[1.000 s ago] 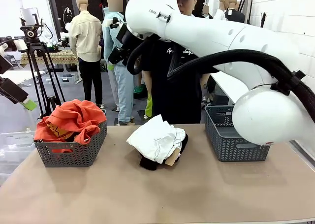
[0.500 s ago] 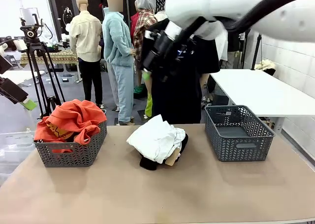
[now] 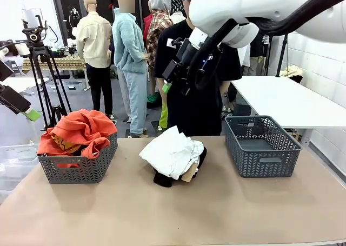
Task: Sort the tops and bottoms.
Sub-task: Lift clothes from the center of the table with your left hand.
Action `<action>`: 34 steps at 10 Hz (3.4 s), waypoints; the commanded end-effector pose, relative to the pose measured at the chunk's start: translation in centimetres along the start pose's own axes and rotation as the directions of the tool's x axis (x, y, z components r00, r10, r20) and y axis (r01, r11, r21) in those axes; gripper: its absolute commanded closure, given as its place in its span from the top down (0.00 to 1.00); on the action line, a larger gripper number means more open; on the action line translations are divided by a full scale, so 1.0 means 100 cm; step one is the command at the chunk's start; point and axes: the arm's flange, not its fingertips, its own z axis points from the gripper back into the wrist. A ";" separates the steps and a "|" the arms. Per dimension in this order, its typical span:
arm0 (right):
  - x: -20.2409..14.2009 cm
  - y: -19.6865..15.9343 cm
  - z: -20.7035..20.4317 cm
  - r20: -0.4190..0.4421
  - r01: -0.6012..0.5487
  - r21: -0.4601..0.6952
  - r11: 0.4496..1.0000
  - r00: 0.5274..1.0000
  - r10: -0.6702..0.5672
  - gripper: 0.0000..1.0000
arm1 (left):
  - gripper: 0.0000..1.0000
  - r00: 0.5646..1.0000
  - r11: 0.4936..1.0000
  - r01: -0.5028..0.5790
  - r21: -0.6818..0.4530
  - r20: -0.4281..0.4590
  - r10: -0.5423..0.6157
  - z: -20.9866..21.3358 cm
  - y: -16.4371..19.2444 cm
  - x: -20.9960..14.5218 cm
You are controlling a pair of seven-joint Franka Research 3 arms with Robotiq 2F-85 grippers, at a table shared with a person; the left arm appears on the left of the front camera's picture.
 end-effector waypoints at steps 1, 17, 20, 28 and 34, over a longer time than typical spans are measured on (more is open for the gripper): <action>-0.006 0.007 0.000 -0.096 -0.062 -0.048 0.997 0.994 0.057 1.00 | 1.00 1.000 1.000 -0.011 0.003 0.009 0.011 0.000 0.000 0.003; -0.133 -0.048 0.067 0.032 0.155 -0.042 0.987 0.988 -0.154 1.00 | 1.00 0.990 0.987 0.141 -0.074 -0.004 -0.142 -0.069 -0.088 0.088; -0.133 -0.048 0.067 0.032 0.155 -0.042 0.987 0.988 -0.154 1.00 | 1.00 0.990 0.986 0.140 -0.089 -0.019 -0.142 -0.086 -0.093 0.105; -0.133 -0.048 0.067 0.032 0.155 -0.042 0.987 0.988 -0.154 1.00 | 1.00 0.929 0.933 0.358 -0.050 -0.088 -0.361 -0.280 -0.158 0.238; -0.133 -0.048 0.067 0.032 0.155 -0.042 0.987 0.988 -0.154 1.00 | 1.00 0.910 0.913 0.404 -0.050 -0.078 -0.407 -0.291 -0.183 0.239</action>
